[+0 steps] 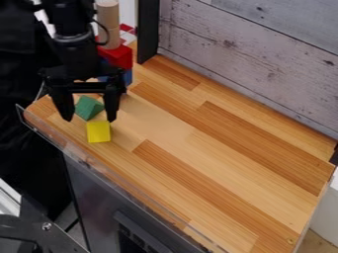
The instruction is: Put the yellow triangle on top of the tower
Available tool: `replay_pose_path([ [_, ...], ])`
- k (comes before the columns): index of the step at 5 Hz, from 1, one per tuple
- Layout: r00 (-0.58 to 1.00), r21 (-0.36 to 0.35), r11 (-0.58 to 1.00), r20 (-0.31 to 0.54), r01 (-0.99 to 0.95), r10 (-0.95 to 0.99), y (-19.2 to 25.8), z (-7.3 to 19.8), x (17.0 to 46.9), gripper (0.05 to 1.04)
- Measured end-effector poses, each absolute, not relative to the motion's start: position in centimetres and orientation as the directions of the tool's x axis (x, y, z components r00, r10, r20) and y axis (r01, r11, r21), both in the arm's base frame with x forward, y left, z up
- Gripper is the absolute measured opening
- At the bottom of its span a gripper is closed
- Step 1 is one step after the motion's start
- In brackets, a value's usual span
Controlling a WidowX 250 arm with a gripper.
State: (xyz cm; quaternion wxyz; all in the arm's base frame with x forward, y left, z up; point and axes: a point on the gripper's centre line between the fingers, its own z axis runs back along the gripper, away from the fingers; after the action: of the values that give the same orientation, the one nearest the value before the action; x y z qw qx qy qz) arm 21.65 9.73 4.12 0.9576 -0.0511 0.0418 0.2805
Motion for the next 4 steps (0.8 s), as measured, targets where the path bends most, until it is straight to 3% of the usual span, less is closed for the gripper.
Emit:
replay_pose_path([
  [1,0.832,-0.027,0.84,-0.157,-0.542,0.531,9.5,3.5,22.2,0.998],
  [4,0.791,-0.044,0.799,-0.18,-0.6,0.585,9.6,2.4,22.1,0.998],
])
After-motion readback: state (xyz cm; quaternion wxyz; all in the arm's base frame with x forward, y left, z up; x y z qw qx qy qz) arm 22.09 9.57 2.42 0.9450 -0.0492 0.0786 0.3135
